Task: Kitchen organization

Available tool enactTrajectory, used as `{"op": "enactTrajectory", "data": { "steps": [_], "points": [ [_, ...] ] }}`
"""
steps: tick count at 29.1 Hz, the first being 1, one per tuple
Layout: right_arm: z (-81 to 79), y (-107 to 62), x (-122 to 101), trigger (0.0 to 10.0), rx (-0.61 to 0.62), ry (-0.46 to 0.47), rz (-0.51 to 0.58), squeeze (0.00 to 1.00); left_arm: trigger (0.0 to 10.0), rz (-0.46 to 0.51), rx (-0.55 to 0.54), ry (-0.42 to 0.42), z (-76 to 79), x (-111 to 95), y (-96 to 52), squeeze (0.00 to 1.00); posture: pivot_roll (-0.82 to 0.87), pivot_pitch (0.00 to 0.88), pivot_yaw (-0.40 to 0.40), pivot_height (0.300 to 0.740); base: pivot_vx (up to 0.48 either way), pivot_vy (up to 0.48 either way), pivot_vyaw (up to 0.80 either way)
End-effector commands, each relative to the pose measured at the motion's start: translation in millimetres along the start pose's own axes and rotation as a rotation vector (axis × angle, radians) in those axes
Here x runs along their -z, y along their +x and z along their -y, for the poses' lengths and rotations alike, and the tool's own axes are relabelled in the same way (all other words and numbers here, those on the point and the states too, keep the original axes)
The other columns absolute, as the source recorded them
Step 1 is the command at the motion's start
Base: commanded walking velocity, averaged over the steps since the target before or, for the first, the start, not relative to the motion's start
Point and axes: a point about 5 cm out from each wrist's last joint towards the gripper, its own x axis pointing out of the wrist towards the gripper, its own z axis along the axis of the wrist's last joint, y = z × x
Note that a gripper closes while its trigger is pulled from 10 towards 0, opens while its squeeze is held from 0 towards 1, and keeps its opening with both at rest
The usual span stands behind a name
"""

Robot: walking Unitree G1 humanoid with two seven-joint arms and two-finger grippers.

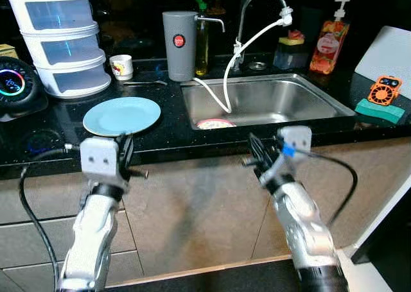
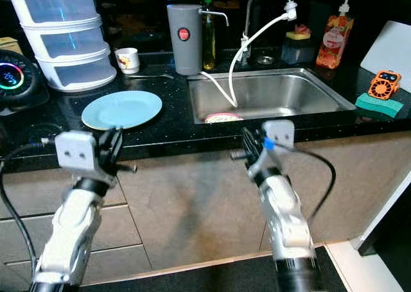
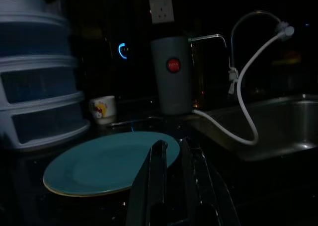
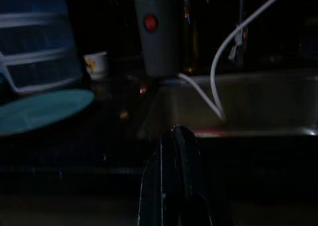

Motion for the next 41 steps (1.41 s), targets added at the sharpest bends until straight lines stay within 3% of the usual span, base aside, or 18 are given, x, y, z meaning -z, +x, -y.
{"op": "enactTrajectory", "data": {
  "steps": [1, 4, 7, 11, 12, 16, 18, 23, 25, 29, 31, 35, 36, 40, 41],
  "points": [
    [3.0, 1.2, 7, 10.0, 0.013, -0.013, -0.042, 0.0, 10.0, -0.049, -0.02, 0.034, -9.0, 7, -1.3, 0.0, -0.05, 0.014, 0.016, 0.74, 0.0, 0.0, 0.0],
    [12.4, 7.4, -1, 10.0, 0.064, -0.068, -0.051, 0.0, 10.0, -0.037, -0.05, 0.045, -17.1, 2, 2.1, 0.0, -0.05, 0.014, 0.016, 0.74, 0.0, 0.0, 0.0],
    [13.0, 12.7, -11, 10.0, 0.071, -0.034, -0.011, 0.0, 10.0, -0.048, -0.06, 0.035, -19.8, 1, 3.6, 0.0, -0.04, 0.015, 0.016, 0.74, 0.0, 0.0, 0.0],
    [13.3, 16.3, -2, 10.0, 0.106, -0.014, -0.042, 0.0, 10.0, -0.089, -0.062, 0.053, -16.1, 12, 8.3, 0.0, -0.04, 0.016, 0.013, 0.74, 0.0, 0.0, 0.0],
    [-7.1, 22.2, -13, 10.0, 0.036, 0.021, 0.014, 0.0, 10.0, -0.038, 0.0, 0.014, -0.1, 0, 19.5, 0.0, -0.04, 0.01, 0.018, 0.74, 0.0, 0.0, 0.0],
    [-19.8, 25.6, -19, 10.0, -0.021, 0.032, 0.047, 0.0, 10.0, -0.04, 0.053, 0.007, 9.9, 1, 23.4, 0.0, -0.05, 0.009, 0.023, 0.74, 0.0, 0.0, 0.0],
    [-1.9, 26.2, -15, 10.0, 0.058, -0.002, 0.015, 0.0, 10.0, -0.054, 0.011, 0.039, -2.1, 4, 22.8, 0.0, -0.05, 0.015, 0.03, 0.74, 0.0, 0.0, 0.0],
    [18.6, 25.5, -30, 10.0, 0.117, -0.022, 0.052, 0.0, 10.0, -0.036, -0.04, 0.062, -21.2, -3, 20.6, 0.0, -0.05, 0.007, 0.032, 0.74, 0.0, 0.0, 0.0],
    [28.7, 22.6, -24, 10.0, 0.159, -0.032, 0.028, 0.0, 10.0, -0.08, -0.071, 0.068, -28.2, 8, 15.0, 0.0, -0.06, 0.01, 0.031, 0.74, 0.0, 0.0, 0.0],
    [18.6, 21.8, -26, 10.0, 0.122, -0.028, 0.038, 0.0, 10.0, -0.05, -0.043, 0.052, -18.7, 1, 19.8, 0.0, -0.05, 0.016, 0.027, 0.74, 0.0, 0.0, 0.0],
    [-5.8, 22.4, -30, 10.0, 0.022, 0.001, 0.068, 0.0, 10.0, -0.023, 0.003, 0.008, -2.4, -5, 26.3, 0.0, -0.04, 0.006, 0.027, 0.74, 0.0, 0.0, 0.0],
    [-9.1, 23.3, -15, 10.0, 0.052, -0.012, 0.015, 0.0, 10.0, -0.059, 0.029, 0.029, 7.7, 6, 27.0, 0.0, -0.05, 0.015, 0.03, 0.74, 0.0, 0.0, 0.0],
    [-11.1, 24.9, -22, 10.0, 0.036, -0.009, 0.041, 0.0, 10.0, -0.039, 0.034, 0.017, 8.9, 1, 29.2, 0.0, -0.05, 0.014, 0.027, 0.74, 0.0, 0.0, 0.0],
    [-4.8, 25.4, -25, 10.0, 0.031, -0.011, 0.056, 0.0, 10.0, -0.053, 0.017, 0.006, 3.0, 4, 28.1, 0.0, -0.05, 0.006, 0.025, 0.74, 0.0, 0.0, 0.0],
    [22.6, 22.7, -25, 10.0, 0.153, -0.041, 0.043, 0.0, 10.0, -0.056, -0.05, 0.031, -14.2, 3, 25.9, 0.0, -0.05, 0.016, 0.022, 0.74, 0.0, 0.0, 0.0]
  ]
}}
